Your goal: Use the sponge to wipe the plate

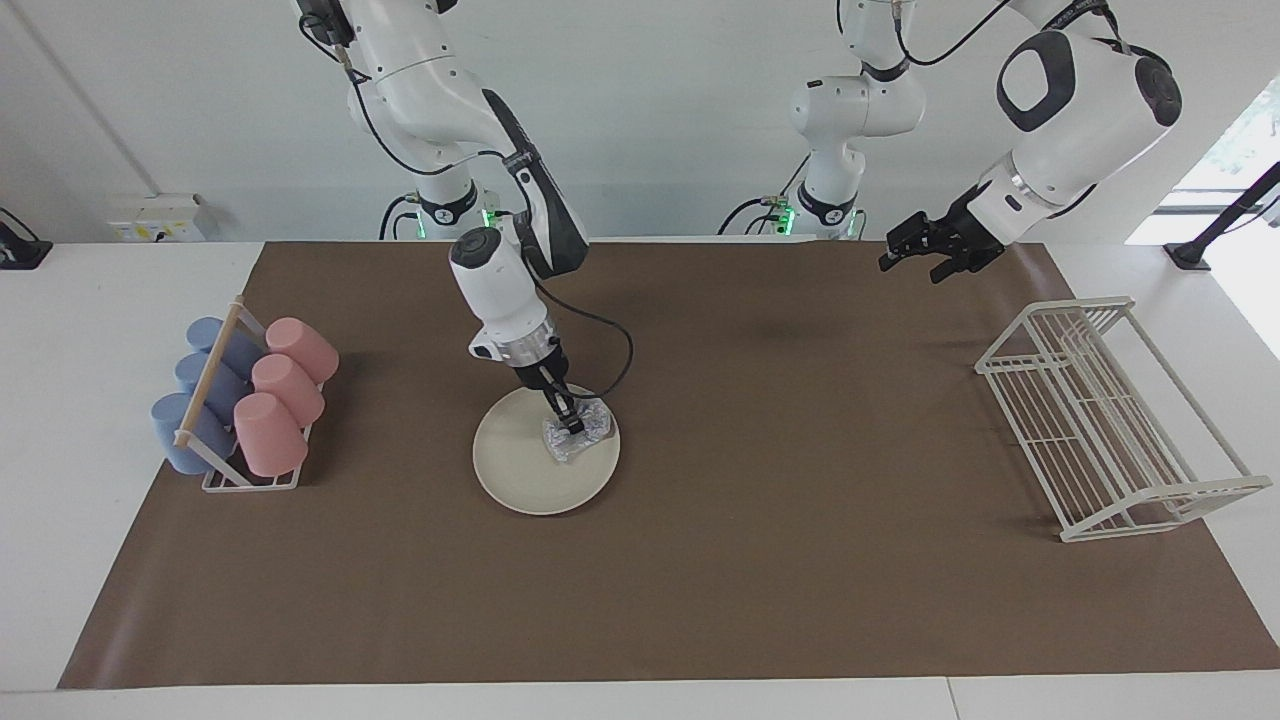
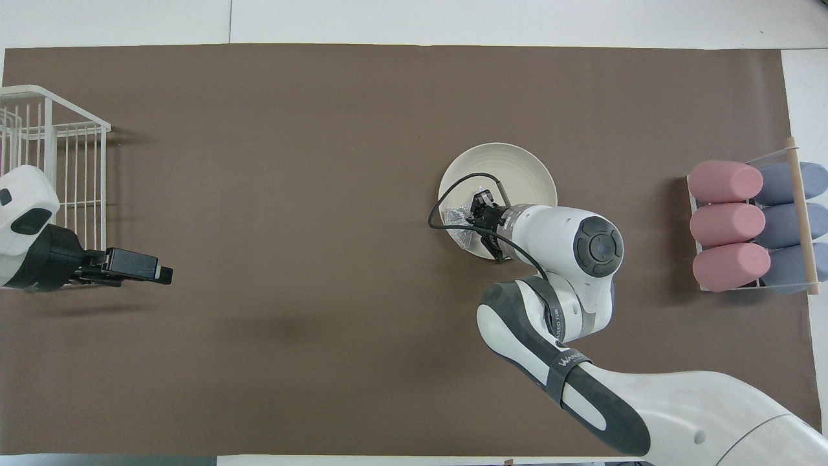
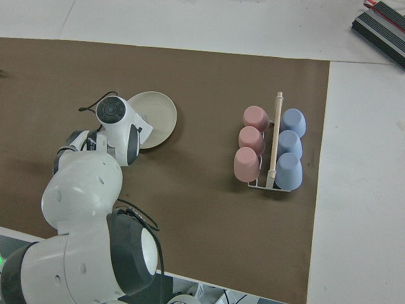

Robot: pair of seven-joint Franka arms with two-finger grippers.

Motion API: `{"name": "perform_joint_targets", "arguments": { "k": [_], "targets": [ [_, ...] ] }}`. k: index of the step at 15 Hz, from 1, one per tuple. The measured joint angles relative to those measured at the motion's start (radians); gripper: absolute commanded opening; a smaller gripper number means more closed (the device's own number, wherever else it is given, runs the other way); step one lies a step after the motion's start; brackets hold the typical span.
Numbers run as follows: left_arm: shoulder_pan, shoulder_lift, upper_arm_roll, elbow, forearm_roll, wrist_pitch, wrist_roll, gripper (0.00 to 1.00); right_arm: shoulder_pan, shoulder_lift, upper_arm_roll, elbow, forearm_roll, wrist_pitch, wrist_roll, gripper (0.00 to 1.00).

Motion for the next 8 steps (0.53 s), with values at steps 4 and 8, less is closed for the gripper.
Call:
{"name": "perform_joint_targets", "arguments": {
  "k": [4, 8],
  "targets": [
    [0.008, 0.0, 0.001, -0.001, 0.002, 0.002, -0.011, 1.0, -0.068, 0.0, -0.001, 0.002, 0.001, 0.0, -0.157, 0.0],
    [0.01, 0.0, 0.0, -0.006, -0.057, 0.002, -0.045, 1.0, -0.164, 0.004, -0.002, 0.004, 0.001, -0.001, -0.318, 0.0]
  ]
}}
